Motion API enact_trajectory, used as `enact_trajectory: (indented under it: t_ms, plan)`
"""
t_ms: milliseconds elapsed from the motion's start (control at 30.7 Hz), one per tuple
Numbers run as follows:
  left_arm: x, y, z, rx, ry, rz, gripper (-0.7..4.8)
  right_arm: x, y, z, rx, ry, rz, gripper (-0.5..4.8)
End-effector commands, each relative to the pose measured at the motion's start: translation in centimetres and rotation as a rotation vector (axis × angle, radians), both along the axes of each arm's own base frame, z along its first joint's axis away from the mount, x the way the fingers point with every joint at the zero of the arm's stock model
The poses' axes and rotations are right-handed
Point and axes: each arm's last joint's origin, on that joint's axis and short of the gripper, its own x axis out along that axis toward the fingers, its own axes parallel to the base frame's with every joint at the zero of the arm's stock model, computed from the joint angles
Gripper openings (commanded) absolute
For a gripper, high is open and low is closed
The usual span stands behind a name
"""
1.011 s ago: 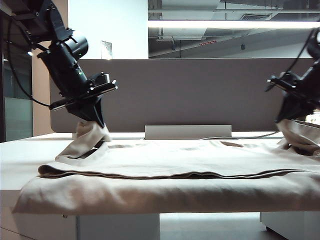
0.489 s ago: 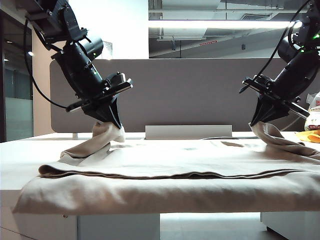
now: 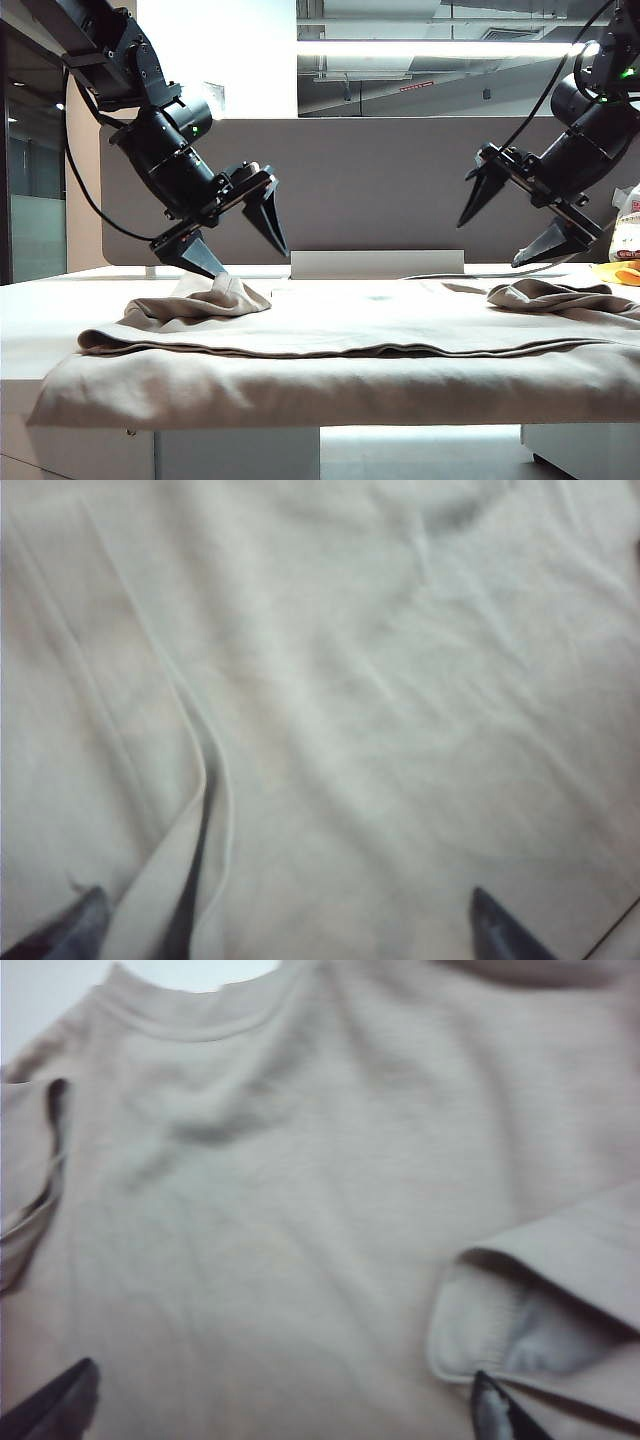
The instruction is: Fold the bottom side of the T-shirt horizontally towards the center, about one-third of the way, then fold the sleeve back towards the center, creating a straight line along the edge of the T-shirt, and finally fold the bottom of the T-shirt up towards the top, creating a neat rectangle.
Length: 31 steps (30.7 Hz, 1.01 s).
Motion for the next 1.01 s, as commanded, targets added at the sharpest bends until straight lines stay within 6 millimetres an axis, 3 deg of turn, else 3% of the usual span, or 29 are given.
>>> enact_trajectory:
  t_ms: [33,130,196,293,391,522,587,815,1011]
  plan:
    - [0.4,-0.2,2.0,-0.024,-0.063,-0.005,4.79,-0.1,0.0,0.7,-0.007,-0.018,-0.003,4.7]
    - [0.2,0.0,3.7,-0.01,-0.103,0.007,4.79,-0.6,-0.2,1.2,-0.081,-0.008,-0.039,3.32]
    - [-0.3,0.3,5.0,0.049,-0.155,0.023,4.17,-1.0,-0.3,1.8,-0.12,-0.031,-0.016,2.41]
    - [-1.2,0.9,6.9,0.121,-0.224,0.035,3.61,-1.7,-0.4,3.2,-0.135,-0.061,0.0,1.76]
    - [-2.1,1.2,8.3,0.123,-0.229,0.036,3.6,-2.5,-0.5,4.5,-0.136,-0.073,-0.002,1.45]
    - [-3.8,1.6,8.6,0.127,-0.217,0.034,3.27,-4.6,-0.6,5.2,-0.156,-0.081,-0.011,1.37]
    - [-4.8,2.0,8.2,0.131,-0.207,0.031,3.26,-6.2,-0.8,4.8,-0.18,-0.082,-0.03,1.06]
    - [-9.8,3.4,6.0,0.135,-0.198,0.055,3.26,-12.0,-2.3,2.6,-0.144,-0.057,-0.113,1.07]
    - [-15.1,4.8,4.0,0.049,-0.196,0.112,3.26,-16.9,-2.8,1.8,-0.147,-0.062,-0.141,1.1]
